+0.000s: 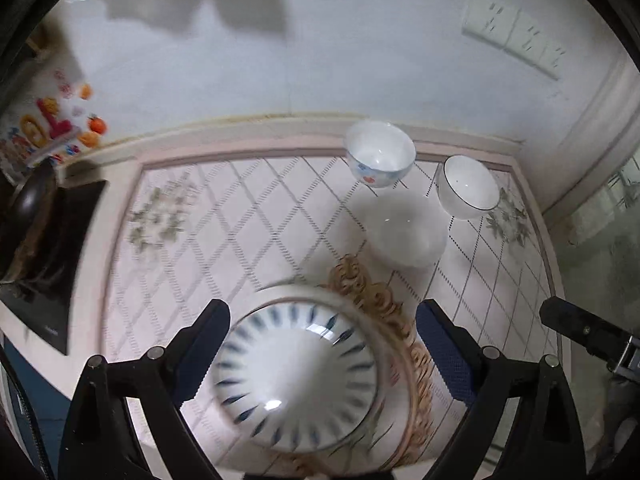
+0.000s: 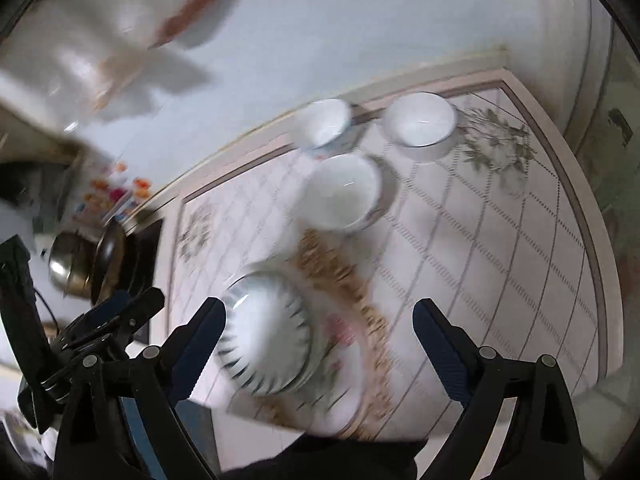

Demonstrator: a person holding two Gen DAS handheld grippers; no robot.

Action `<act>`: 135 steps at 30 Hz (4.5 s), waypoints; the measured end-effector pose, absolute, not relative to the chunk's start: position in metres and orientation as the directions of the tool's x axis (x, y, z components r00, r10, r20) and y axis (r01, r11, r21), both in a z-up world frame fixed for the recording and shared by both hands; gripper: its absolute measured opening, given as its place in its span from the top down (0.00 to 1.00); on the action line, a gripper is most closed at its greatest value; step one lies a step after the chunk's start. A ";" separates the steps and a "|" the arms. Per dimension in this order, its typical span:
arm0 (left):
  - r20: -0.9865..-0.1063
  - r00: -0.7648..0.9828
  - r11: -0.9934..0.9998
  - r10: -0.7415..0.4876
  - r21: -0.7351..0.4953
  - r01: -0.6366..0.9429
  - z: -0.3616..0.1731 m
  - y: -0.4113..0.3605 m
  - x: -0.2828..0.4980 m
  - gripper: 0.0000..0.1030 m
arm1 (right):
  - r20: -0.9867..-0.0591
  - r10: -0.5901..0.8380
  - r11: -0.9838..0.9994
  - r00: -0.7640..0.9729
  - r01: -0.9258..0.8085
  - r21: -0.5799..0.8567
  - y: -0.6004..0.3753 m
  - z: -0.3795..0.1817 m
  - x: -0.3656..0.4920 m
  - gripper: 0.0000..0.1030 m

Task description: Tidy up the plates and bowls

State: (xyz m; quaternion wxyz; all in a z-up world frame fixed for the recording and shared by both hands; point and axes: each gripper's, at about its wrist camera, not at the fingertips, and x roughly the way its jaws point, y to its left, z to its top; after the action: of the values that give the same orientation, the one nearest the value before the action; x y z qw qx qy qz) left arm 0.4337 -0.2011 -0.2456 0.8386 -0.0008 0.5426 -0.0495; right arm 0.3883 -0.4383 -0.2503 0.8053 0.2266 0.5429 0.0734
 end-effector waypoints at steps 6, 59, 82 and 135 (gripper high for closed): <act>-0.952 0.283 0.992 -0.120 -0.101 0.080 -0.303 -0.234 0.502 0.13 | -0.840 0.429 0.854 0.333 0.154 0.497 -0.468 -0.312 0.459 0.06; -0.974 0.035 0.927 -0.223 -0.201 0.316 -0.366 -0.322 0.428 0.79 | -0.876 0.469 0.838 0.109 0.259 0.481 -0.498 -0.389 0.385 0.78; -0.947 0.177 0.936 -0.266 -0.210 0.284 -0.305 -0.323 0.451 0.74 | -0.840 0.491 0.778 0.231 0.317 0.542 -0.564 -0.355 0.379 0.74; -0.942 0.211 0.929 -0.262 -0.187 0.321 -0.321 -0.375 0.557 0.87 | -0.877 0.369 0.867 0.308 0.226 0.444 -0.561 -0.337 0.530 0.85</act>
State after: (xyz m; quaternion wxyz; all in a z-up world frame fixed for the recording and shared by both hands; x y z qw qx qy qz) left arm 0.5573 -0.3755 -0.3206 0.7777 0.0245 0.5995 -0.1874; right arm 0.5300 -0.5610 -0.3372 0.7677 0.2539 0.5865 0.0465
